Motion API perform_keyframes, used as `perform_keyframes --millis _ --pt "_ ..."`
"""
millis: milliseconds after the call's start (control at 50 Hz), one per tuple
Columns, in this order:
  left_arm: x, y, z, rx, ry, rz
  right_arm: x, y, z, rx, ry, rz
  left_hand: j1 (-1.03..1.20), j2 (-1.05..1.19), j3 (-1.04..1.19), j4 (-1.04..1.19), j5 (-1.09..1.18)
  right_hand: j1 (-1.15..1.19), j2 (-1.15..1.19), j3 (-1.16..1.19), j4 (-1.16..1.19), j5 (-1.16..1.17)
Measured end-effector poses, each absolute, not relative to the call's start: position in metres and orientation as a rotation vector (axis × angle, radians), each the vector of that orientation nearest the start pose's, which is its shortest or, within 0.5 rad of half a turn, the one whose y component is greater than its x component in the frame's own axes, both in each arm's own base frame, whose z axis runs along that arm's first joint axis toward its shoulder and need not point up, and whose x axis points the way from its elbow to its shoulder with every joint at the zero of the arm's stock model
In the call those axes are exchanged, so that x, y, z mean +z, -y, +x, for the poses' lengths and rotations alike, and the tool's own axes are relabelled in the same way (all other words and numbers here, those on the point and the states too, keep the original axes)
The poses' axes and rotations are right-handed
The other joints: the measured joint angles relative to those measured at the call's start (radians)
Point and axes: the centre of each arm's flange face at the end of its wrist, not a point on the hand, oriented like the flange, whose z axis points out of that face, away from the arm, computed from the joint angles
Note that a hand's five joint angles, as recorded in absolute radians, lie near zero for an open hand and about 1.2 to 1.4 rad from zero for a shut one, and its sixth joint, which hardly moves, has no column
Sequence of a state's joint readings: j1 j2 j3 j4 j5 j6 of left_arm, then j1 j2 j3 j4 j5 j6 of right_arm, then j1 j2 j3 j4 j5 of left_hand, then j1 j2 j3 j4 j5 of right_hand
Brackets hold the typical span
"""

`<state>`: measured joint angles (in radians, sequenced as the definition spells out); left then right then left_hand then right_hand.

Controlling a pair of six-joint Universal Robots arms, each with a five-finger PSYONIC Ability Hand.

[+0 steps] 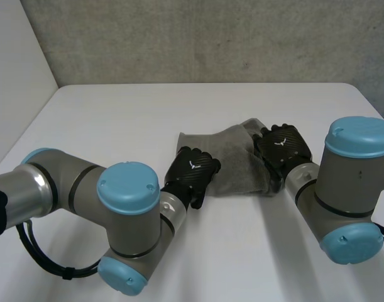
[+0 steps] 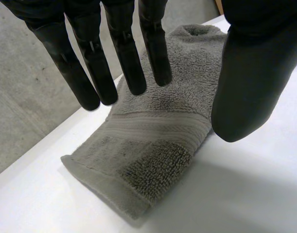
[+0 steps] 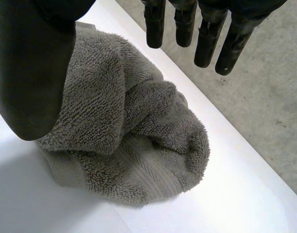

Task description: Fold the towel.

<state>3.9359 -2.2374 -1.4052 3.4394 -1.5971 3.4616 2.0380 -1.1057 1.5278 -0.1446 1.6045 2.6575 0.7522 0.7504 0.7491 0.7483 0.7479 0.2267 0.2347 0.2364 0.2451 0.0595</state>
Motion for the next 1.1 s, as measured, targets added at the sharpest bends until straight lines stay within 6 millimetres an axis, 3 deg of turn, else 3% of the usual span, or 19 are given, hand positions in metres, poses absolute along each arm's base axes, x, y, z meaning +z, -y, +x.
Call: perform_keyframes --millis 140,340,520,920,1100 --pt "0.133 0.209 -0.387 -2.081 -2.316 1.384 0.174 0.275 0.278 -1.879 -2.304 -1.137 -0.109 -0.115 -0.116 -0.106 -0.122 -0.003 0.000 0.000 0.000 0.000" --pt "0.123 0.222 -0.398 -1.978 -2.362 1.405 0.168 0.277 0.278 -1.832 -2.332 -1.149 -0.057 -0.053 -0.052 -0.052 -0.050 -0.003 0.000 0.000 0.000 0.000" --pt "0.126 0.230 -0.406 -2.009 -2.345 1.391 0.169 0.281 0.276 -1.845 -2.336 -1.138 -0.054 -0.053 -0.049 -0.048 -0.051 -0.003 0.000 0.000 0.000 0.000" --pt "0.110 0.252 -0.419 -1.984 -2.256 1.367 0.140 0.314 0.263 -1.788 -2.445 -1.106 -0.051 -0.051 -0.049 -0.046 -0.052 -0.003 0.000 0.000 0.000 0.000" --pt "0.112 0.254 -0.422 -2.000 -2.250 1.363 0.130 0.318 0.268 -1.734 -2.421 -1.129 0.195 0.197 0.195 0.198 0.185 0.065 0.058 0.054 0.041 0.064"
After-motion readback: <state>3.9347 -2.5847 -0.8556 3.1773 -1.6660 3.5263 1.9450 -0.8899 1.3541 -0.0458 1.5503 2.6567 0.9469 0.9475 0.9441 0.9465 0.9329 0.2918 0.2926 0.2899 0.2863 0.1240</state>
